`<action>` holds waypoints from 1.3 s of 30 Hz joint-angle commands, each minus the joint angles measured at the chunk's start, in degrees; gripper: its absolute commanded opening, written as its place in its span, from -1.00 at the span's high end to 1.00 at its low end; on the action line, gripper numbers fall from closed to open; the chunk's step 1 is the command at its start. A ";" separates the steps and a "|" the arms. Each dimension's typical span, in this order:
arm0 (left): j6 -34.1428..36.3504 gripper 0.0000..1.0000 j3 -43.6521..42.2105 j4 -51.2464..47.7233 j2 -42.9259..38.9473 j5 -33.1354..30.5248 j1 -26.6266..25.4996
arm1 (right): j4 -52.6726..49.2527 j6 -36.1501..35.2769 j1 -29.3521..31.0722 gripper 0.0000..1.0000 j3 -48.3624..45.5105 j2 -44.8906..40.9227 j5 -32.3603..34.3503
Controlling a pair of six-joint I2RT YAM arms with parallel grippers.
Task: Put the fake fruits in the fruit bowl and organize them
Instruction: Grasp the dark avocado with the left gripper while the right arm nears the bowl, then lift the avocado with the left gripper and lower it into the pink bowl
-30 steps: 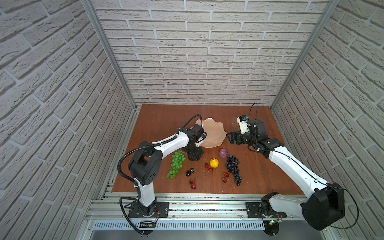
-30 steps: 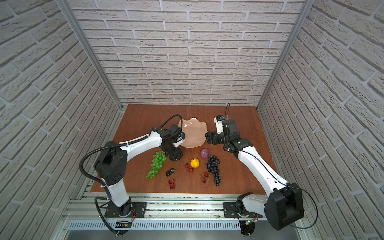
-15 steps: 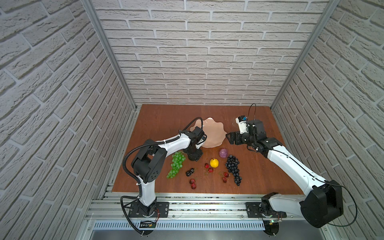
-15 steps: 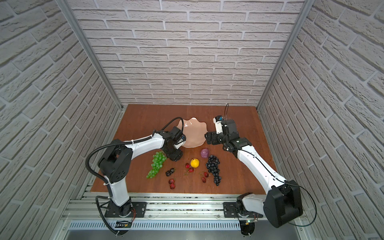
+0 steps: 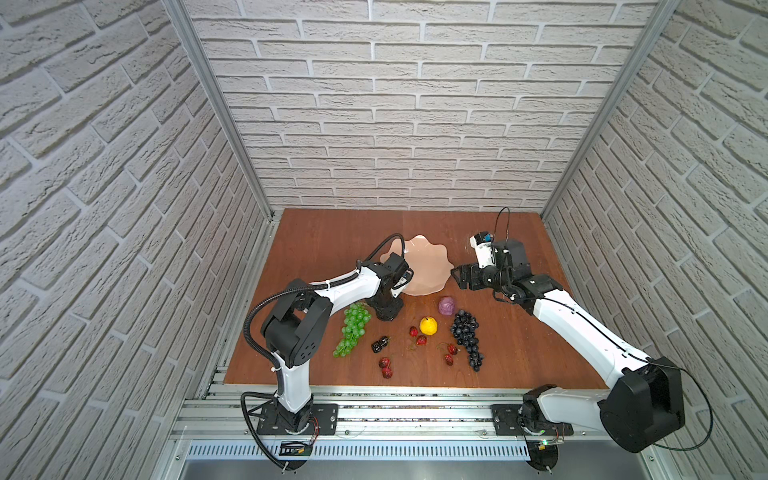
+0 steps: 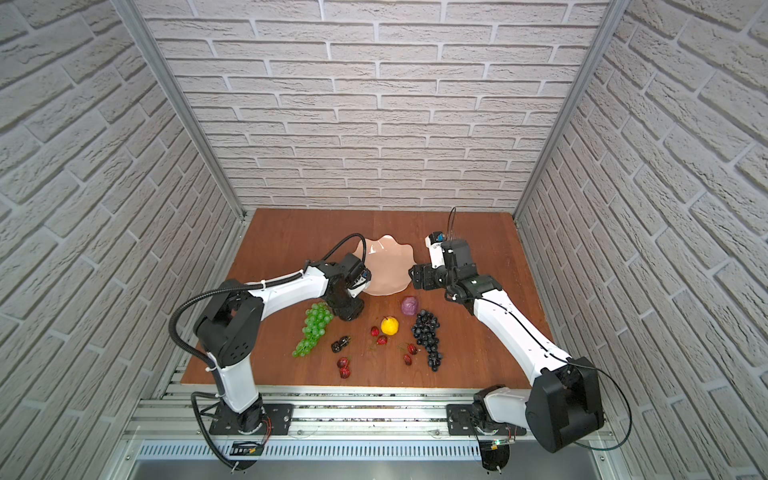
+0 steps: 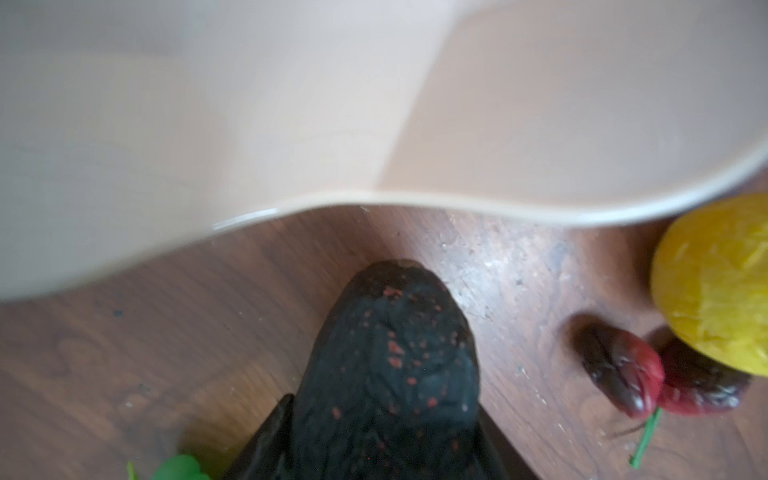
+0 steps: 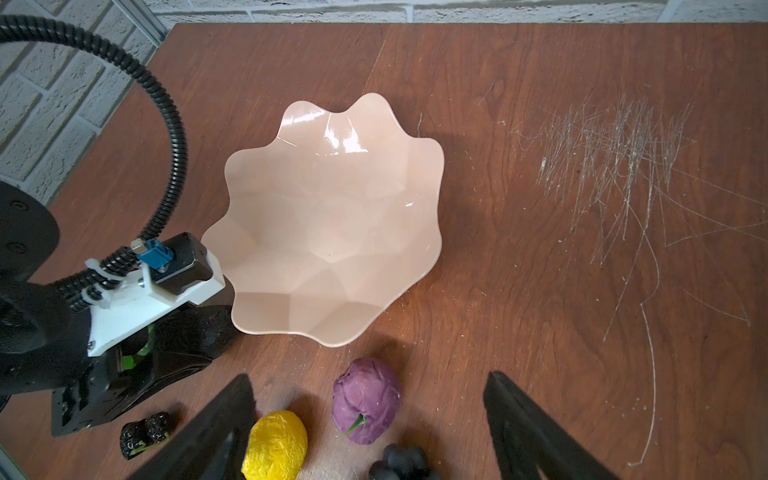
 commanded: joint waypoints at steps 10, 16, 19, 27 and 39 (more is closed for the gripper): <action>-1.30 0.34 3.08 -8.34 -10.26 1.54 0.77 | -2.14 -1.67 0.32 -0.73 3.20 -1.29 0.87; 0.70 0.34 12.05 -11.10 -10.97 4.34 2.38 | -2.91 -2.10 0.32 -0.64 3.10 0.41 0.49; 2.48 0.33 18.02 -10.58 -7.28 6.57 3.55 | -3.34 -2.59 0.66 -0.61 2.37 0.15 1.65; 7.66 0.34 35.90 -11.62 9.69 4.85 5.25 | -8.76 -4.08 1.10 -0.62 3.67 1.77 1.66; 8.85 0.35 52.08 -11.42 27.55 -0.96 6.30 | -9.32 -5.20 2.25 -0.63 0.79 0.73 2.78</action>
